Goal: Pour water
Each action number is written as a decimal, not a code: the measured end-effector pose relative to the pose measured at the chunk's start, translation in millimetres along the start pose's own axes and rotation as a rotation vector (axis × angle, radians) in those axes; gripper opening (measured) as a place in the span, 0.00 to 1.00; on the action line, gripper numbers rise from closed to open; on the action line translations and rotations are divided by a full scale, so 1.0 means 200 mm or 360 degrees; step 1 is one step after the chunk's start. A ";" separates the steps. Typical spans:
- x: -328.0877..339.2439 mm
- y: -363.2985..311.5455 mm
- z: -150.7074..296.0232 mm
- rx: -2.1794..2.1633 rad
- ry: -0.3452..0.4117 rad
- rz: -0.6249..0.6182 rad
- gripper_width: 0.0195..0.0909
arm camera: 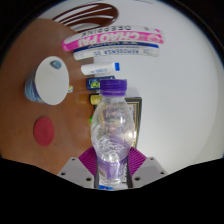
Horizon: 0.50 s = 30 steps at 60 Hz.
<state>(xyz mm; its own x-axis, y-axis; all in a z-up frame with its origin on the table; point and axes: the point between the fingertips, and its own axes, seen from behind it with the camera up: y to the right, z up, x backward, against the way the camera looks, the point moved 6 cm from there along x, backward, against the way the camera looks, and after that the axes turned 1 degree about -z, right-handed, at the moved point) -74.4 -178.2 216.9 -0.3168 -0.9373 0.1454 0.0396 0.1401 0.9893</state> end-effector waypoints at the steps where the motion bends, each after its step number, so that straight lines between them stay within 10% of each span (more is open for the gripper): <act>1: -0.01 0.00 0.01 0.0061 -0.0002 -0.0011 0.24; 30: -0.10 0.00 0.19 0.0867 0.0112 -0.0204 0.24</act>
<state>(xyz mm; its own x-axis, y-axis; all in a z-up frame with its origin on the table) -103.5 -146.8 213.9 -0.2222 -0.9741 0.0427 -0.4963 0.1507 0.8550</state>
